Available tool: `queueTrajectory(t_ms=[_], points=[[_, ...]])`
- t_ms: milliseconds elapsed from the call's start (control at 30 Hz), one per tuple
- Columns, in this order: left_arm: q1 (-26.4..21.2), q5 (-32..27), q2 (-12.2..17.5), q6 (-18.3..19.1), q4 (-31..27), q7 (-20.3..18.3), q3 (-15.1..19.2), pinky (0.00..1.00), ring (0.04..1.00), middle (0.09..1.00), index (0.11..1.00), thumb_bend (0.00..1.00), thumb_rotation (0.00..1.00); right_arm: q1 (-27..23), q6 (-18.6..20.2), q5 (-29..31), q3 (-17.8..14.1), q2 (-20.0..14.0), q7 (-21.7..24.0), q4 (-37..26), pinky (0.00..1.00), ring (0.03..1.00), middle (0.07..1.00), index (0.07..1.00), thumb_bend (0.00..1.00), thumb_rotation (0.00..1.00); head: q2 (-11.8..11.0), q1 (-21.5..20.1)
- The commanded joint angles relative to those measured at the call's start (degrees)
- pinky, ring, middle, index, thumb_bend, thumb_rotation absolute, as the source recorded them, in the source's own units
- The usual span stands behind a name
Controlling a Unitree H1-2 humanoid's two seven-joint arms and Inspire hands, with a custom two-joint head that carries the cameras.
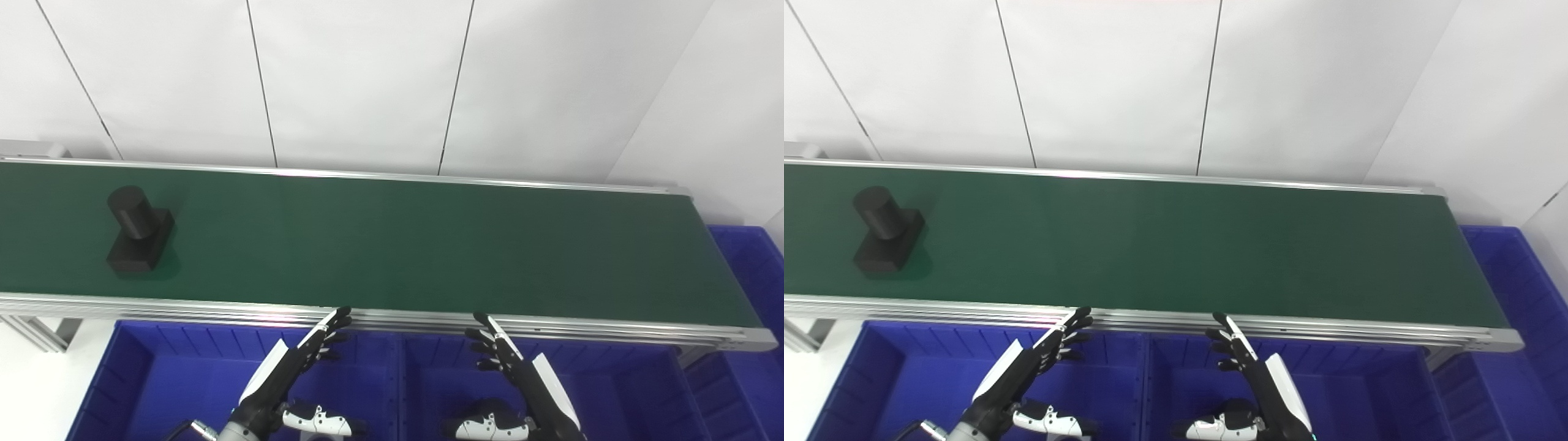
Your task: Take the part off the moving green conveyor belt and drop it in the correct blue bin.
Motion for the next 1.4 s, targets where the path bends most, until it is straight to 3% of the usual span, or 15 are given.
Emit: queueTrajectory(t_ms=[0, 1367], points=[[-1.04, -0.23, -0.13, -1.66, -1.04, 0.70, -0.02, 0.79, 0.880, 0.937, 0.957, 0.84, 0.19, -0.39, -1.69, 0.30, -0.07, -0.08, -0.86, -1.42, 0.76, 0.848, 0.877, 0.968, 0.82, 0.13, -0.03, 0.02], [-0.65, -1.68, -0.19, -1.93, -1.14, 0.60, 0.01, 0.80, 0.890, 0.936, 0.920, 0.83, 0.17, -0.13, -1.69, 0.59, 0.13, -0.29, -0.72, -1.76, 0.75, 0.842, 0.868, 0.924, 0.84, 0.12, -0.50, 0.12]])
